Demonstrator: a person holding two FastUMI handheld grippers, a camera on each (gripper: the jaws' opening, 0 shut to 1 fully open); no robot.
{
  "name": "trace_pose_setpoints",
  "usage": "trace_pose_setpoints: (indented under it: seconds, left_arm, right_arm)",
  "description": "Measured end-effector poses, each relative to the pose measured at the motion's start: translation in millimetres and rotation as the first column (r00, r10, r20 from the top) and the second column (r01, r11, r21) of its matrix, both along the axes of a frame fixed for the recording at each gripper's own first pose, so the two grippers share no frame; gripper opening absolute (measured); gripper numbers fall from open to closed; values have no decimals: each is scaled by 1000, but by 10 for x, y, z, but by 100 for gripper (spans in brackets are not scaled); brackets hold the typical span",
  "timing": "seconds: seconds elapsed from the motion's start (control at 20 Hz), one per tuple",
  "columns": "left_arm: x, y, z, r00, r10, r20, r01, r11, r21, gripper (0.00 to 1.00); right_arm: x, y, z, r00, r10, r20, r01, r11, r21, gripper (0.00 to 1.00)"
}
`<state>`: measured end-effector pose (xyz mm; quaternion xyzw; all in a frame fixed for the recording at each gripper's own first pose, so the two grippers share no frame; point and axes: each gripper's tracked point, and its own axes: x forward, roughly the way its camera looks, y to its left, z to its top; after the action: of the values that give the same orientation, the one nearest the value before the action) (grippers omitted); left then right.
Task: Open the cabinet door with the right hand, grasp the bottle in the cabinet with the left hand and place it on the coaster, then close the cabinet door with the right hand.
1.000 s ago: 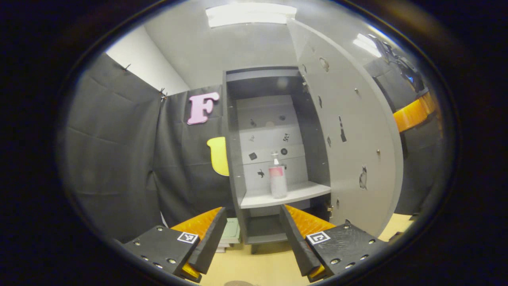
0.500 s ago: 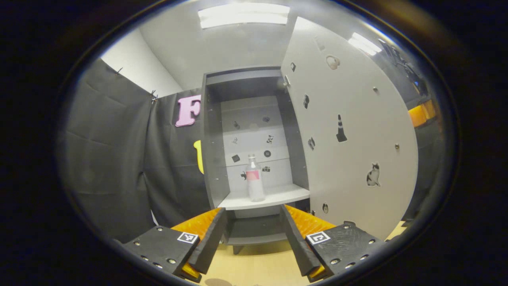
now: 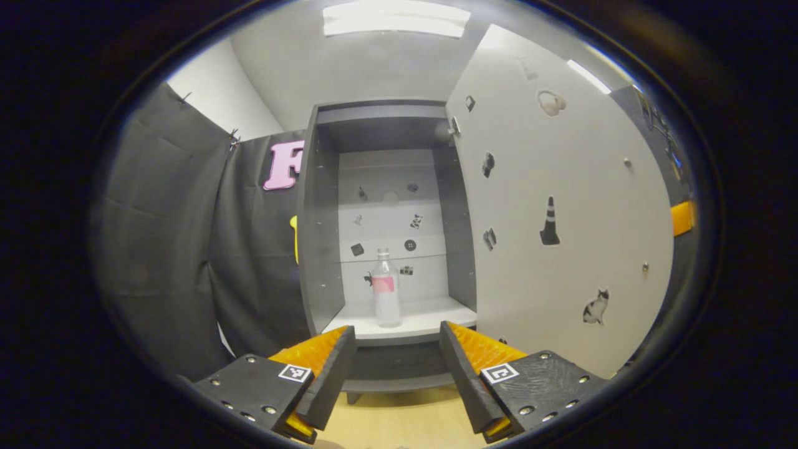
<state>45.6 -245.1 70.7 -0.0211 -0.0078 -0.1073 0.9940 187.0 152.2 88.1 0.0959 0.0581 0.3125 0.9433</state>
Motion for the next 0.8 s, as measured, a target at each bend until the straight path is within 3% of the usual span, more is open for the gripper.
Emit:
trace_pose_setpoints:
  seconds: [0.15,0.35,0.4,0.5,0.6,0.7,0.8]
  left_arm:
    - [282,96,79,1000,-1,-3,1,1000,-15,81]
    - [627,115,181,999,-32,-6,31,999,-41,81]
    - [715,128,207,999,-38,-5,38,998,-41,81]
    - [923,124,280,999,-44,6,44,998,-35,81]
    - [1125,102,317,999,-48,19,48,999,-20,81]
    - [1307,37,341,998,-61,33,61,998,5,81]
    - [1405,14,317,997,-67,33,66,997,29,81]
  right_arm:
    - [-212,-259,21,1000,-23,-16,24,999,42,23]
    - [-148,-945,-68,961,-276,0,276,961,-11,23]
    - [-105,-1051,-87,945,-327,-4,327,945,-12,31]
    - [-14,-1332,-157,897,-441,-4,441,897,-19,63]
    - [106,-1680,-293,814,-581,14,581,812,-52,98]
    - [131,-1847,-438,758,-651,17,651,755,-80,98]
    - [173,-1828,-523,751,-660,14,658,748,-84,98]
